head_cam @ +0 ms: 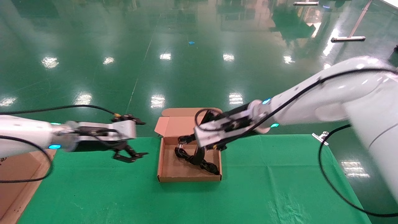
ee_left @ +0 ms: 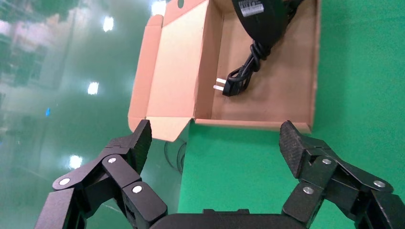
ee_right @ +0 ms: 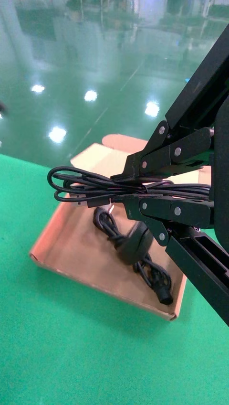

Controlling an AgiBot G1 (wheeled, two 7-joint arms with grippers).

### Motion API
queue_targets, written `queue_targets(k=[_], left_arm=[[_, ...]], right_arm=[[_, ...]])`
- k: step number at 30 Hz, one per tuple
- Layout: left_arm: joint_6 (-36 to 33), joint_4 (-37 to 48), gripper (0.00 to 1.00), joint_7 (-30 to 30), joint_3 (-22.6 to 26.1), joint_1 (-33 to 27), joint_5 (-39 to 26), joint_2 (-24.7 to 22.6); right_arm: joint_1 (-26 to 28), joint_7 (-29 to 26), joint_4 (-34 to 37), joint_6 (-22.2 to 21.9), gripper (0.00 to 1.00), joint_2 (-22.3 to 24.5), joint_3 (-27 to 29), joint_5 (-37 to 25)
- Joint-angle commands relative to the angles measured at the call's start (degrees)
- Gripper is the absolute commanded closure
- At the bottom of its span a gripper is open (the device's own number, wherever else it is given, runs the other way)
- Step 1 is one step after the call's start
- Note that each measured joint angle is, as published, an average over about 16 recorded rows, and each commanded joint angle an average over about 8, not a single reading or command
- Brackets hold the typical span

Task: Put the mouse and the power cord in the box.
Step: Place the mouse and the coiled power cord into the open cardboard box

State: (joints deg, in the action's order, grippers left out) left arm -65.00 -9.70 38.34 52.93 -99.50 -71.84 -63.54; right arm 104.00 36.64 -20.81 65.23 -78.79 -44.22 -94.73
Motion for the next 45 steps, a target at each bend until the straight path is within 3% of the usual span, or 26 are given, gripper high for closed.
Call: queue_targets(k=[1, 4, 5, 12, 13, 17, 32, 45], left_arm=[[-3.3, 0.5, 0.00, 1.2, -0.6, -0.7, 0.9, 2.1], [-7.2, 1.4, 0.00, 2.9, -0.8, -1.1, 1.4, 3.5], [-8.1, 1.8, 0.00, 3.4, -0.8, -1.1, 1.5, 3.7], [-10.3, 4.3, 0.00, 5.2, -0.9, -1.5, 1.8, 4.0], [-10.4, 4.5, 0.00, 5.3, -1.0, -1.6, 1.9, 4.0], [-10.7, 4.8, 0.00, 5.5, -1.0, -1.7, 2.0, 4.1], [-10.1, 3.5, 0.00, 4.6, -1.3, -1.1, 2.2, 4.0], [-12.2, -9.5, 0.00, -5.7, -8.2, 6.5, 7.5, 8.7]], right_arm=[[-2.0, -2.1, -3.4, -1.8, 1.00, 0.0, -2.0, 0.6], [-3.7, -3.9, -6.5, -5.8, 1.00, 0.0, -5.2, 2.0], [-4.2, -4.3, -7.4, -7.4, 0.96, 0.0, -6.3, 2.4], [-7.7, -6.2, -10.9, -17.5, 0.09, -0.1, -12.3, 4.1], [-8.0, -6.4, -11.1, -18.3, 0.01, -0.1, -12.7, 4.3], [-8.7, -6.7, -11.5, -19.9, 0.00, -0.1, -13.5, 4.7], [-7.8, -6.2, -11.2, -17.2, 0.00, 0.5, -12.0, 4.4], [-14.0, -13.6, -18.4, -10.5, 0.00, 8.0, -4.8, 13.0]])
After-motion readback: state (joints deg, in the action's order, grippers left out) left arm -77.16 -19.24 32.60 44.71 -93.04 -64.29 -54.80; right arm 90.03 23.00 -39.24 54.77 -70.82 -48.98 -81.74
